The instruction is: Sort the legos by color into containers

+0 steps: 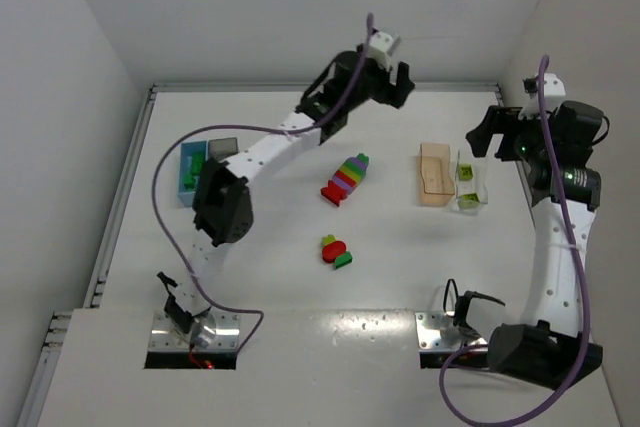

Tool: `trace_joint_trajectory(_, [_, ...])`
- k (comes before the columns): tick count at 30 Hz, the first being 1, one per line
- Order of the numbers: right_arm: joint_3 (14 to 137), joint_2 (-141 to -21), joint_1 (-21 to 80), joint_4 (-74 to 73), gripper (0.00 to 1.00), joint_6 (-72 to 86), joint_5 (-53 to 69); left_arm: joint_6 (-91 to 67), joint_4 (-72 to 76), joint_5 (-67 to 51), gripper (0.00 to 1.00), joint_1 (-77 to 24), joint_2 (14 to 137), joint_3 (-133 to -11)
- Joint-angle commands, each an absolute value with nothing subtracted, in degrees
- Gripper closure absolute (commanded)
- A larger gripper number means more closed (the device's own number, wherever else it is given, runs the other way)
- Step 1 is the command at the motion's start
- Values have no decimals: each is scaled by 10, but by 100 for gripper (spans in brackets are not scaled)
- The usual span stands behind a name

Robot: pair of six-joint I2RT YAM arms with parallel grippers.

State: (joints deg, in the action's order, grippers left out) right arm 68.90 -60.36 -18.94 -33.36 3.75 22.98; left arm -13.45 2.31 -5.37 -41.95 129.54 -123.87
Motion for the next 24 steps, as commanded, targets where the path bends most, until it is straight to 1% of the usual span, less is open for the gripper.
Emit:
trace_joint_trajectory(1, [684, -644, -170, -322, 12, 27, 324, -112, -57, 2, 18, -393, 1161, -1187])
trace_joint_trajectory(2, [684, -656, -162, -333, 14, 21, 355, -129, -82, 9, 18, -382, 1138, -1153])
trace_joint_trajectory(3, [684, -668, -154, -341, 16, 15, 371, -139, -91, 14, 17, -368, 1114, -1152])
trace_joint_trajectory(4, [679, -678, -129, -354, 16, -4, 387, -146, -97, 14, 17, -341, 1066, -1110])
trace_joint_trajectory(6, [658, -704, -92, -363, 18, -15, 410, -152, -113, 35, 16, -315, 1019, -1069])
trace_joint_trajectory(7, [652, -710, -46, -363, 18, -36, 410, -152, -113, 35, 16, -301, 997, -1031])
trace_joint_trajectory(8, [652, -717, -19, -363, 18, -43, 396, -131, -122, 35, 14, -275, 954, -1014])
trace_joint_trajectory(10, [647, -745, 35, -377, 18, -59, 377, -116, -141, 40, 14, -251, 918, -971])
trace_joint_trajectory(11, [652, -757, 86, -383, 18, -64, 349, -102, -148, 40, 14, -225, 902, -961])
trace_joint_trajectory(13, [657, -794, 141, -392, 20, -64, 334, -97, -172, 48, 14, -196, 861, -929])
trace_joint_trajectory(14, [663, -804, 158, -392, 23, -64, 325, -97, -172, 48, 14, -166, 847, -914])
trace_joint_trajectory(17, [656, -817, 222, -358, 23, -27, 282, -97, -172, 48, 14, -108, 791, -858])
trace_joint_trajectory(18, [650, -828, 238, -350, 25, -14, 269, -97, -172, 48, 14, -96, 780, -846])
trace_joint_trajectory(21, [663, -874, 305, -344, 28, 46, 181, -102, -172, 48, 13, -47, 740, -807])
trace_joint_trajectory(23, [663, -882, 345, -324, 28, 61, 146, -110, -172, 48, 12, -20, 716, -782])
trace_joint_trajectory(24, [663, -889, 357, -324, 26, 68, 96, -115, -172, 48, 12, 3, 708, -774])
